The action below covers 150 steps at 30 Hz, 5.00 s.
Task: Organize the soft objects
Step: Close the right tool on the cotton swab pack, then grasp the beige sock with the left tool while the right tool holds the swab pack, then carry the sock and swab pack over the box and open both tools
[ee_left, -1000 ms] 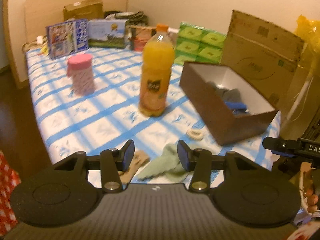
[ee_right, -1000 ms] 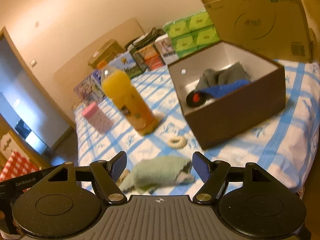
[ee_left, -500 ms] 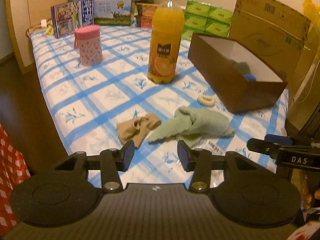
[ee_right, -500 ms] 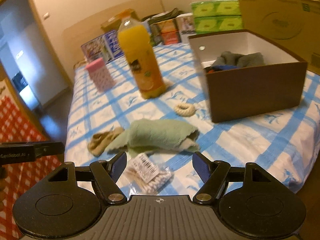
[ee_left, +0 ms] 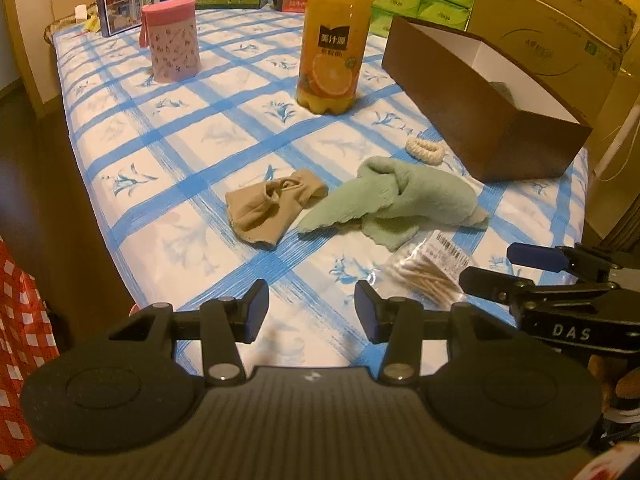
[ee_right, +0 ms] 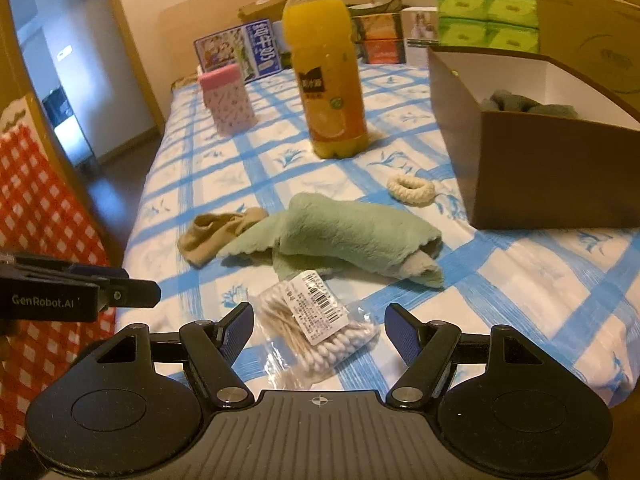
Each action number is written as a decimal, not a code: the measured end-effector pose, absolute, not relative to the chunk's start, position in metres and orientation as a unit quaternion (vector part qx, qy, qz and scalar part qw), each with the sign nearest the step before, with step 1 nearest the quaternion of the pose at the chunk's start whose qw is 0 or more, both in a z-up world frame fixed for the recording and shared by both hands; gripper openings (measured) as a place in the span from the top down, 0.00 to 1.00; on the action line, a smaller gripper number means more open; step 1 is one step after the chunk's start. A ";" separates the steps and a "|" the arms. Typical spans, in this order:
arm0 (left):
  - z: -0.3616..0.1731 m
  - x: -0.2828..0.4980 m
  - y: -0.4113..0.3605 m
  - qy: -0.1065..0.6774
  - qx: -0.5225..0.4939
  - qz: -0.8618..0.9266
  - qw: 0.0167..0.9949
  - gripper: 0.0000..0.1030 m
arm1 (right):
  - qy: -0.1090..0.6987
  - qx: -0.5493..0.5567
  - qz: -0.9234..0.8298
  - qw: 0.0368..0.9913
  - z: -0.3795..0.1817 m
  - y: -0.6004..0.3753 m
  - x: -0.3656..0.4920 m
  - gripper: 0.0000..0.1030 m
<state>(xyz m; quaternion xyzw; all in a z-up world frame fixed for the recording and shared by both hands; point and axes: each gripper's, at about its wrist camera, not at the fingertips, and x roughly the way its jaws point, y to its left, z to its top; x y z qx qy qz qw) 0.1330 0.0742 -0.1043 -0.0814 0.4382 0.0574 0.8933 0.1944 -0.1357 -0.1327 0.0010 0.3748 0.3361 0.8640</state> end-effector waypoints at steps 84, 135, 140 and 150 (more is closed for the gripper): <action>-0.159 0.245 0.103 0.431 0.041 0.026 0.901 0.42 | 0.361 0.111 0.239 0.895 -0.140 -0.192 0.259 0.61; -0.053 0.229 0.056 0.338 -0.056 -0.052 0.938 0.87 | 0.309 0.121 0.241 0.912 -0.093 -0.224 0.269 0.61; -0.027 0.266 0.023 0.305 -0.074 -0.077 0.946 0.87 | 0.271 0.118 0.235 0.926 -0.065 -0.239 0.291 0.61; -0.013 0.347 -0.044 0.303 -0.085 -0.118 0.942 0.87 | 0.256 0.118 0.215 0.935 -0.043 -0.263 0.357 0.61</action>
